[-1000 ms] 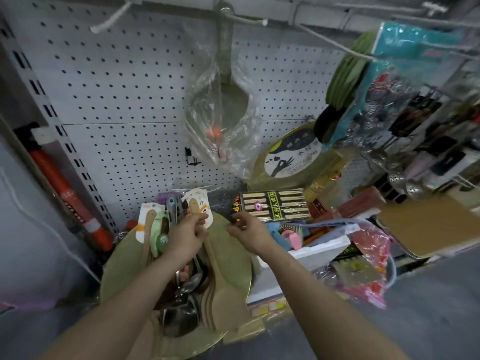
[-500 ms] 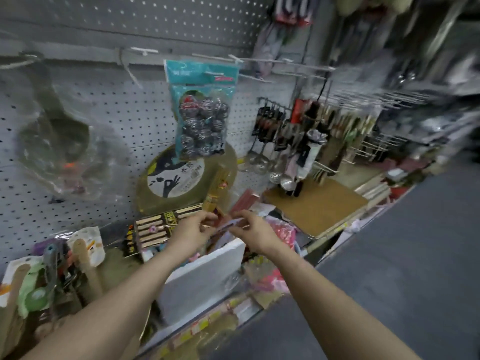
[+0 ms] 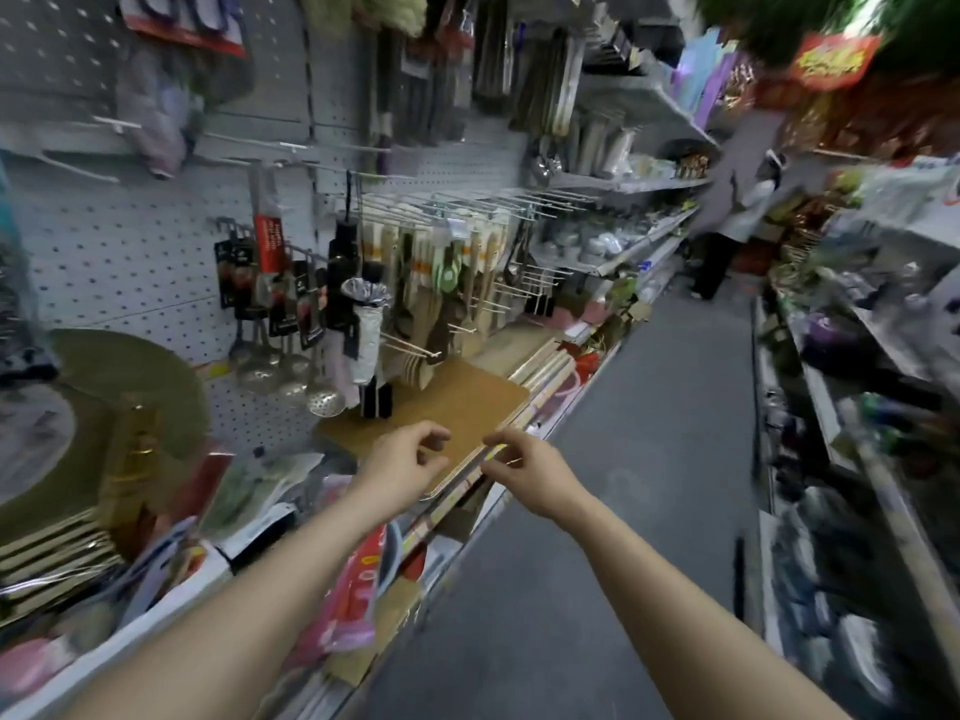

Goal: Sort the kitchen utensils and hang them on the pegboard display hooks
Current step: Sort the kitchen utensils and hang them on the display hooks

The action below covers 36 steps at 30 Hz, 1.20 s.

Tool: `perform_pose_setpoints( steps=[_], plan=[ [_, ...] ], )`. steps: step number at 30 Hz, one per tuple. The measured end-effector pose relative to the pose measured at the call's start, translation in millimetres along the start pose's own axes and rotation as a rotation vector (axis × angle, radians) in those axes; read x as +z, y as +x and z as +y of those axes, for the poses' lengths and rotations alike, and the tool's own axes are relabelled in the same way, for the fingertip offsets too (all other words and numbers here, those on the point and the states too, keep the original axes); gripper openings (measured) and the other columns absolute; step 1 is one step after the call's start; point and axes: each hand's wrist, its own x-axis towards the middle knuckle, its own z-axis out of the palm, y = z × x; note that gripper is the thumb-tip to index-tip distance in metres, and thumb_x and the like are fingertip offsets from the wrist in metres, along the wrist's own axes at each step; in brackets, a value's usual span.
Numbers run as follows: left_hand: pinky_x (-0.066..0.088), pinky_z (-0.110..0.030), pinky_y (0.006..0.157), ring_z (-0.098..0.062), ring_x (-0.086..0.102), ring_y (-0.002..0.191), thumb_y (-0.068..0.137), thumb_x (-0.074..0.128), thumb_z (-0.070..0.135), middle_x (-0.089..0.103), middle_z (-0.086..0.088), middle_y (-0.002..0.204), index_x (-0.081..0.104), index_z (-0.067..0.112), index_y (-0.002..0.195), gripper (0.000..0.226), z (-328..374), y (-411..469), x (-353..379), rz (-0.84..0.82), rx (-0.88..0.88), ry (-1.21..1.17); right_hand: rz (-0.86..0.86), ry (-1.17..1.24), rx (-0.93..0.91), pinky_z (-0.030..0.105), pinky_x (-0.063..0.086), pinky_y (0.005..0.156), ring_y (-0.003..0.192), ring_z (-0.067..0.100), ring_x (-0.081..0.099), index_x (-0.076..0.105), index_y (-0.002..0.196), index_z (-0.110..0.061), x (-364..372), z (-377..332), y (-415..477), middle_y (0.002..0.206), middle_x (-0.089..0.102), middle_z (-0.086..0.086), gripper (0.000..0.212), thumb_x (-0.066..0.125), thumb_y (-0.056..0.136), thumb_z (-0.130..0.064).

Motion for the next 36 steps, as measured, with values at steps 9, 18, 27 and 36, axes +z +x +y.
perform_pose_setpoints(
  steps=[9,18,27,36],
  plan=[
    [0.044,-0.021,0.077,-0.009,0.063,0.089,0.086,0.068,0.019,0.066,0.009,0.105,0.063,0.026,0.114,0.029,29.8,95.1,69.6,-0.110,0.045,-0.050,0.117,0.057,0.130,0.032,0.054,0.081,0.092,0.014,0.065,0.061,0.124,-0.025,-62.0,82.0,45.0,0.098,0.069,-0.001,0.032,0.064,0.092,-0.028],
    [0.051,-0.031,0.086,-0.008,0.062,0.091,0.086,0.067,0.022,0.064,0.010,0.107,0.061,0.029,0.115,0.031,46.1,245.9,121.4,-0.183,0.104,-0.109,0.182,0.022,0.204,0.023,0.051,0.081,0.094,0.012,0.064,0.061,0.125,-0.022,-118.6,134.7,157.2,0.102,0.069,0.000,0.034,0.065,0.092,-0.028],
    [0.053,-0.031,0.084,-0.005,0.061,0.091,0.086,0.067,0.021,0.064,0.011,0.108,0.061,0.031,0.115,0.032,50.4,374.5,155.8,-0.223,0.135,-0.134,0.233,0.062,0.238,0.029,0.053,0.079,0.090,0.015,0.065,0.061,0.125,-0.020,-160.4,174.5,268.3,0.098,0.070,0.000,0.034,0.065,0.092,-0.025],
    [0.051,-0.033,0.089,-0.012,0.061,0.095,0.084,0.070,0.022,0.063,0.009,0.107,0.059,0.030,0.116,0.035,59.9,466.5,197.3,-0.160,0.111,-0.103,0.186,0.134,0.195,0.030,0.052,0.078,0.078,0.010,0.061,0.062,0.126,-0.019,-187.6,235.4,371.6,0.097,0.070,0.004,0.035,0.065,0.092,-0.025]
  ],
)
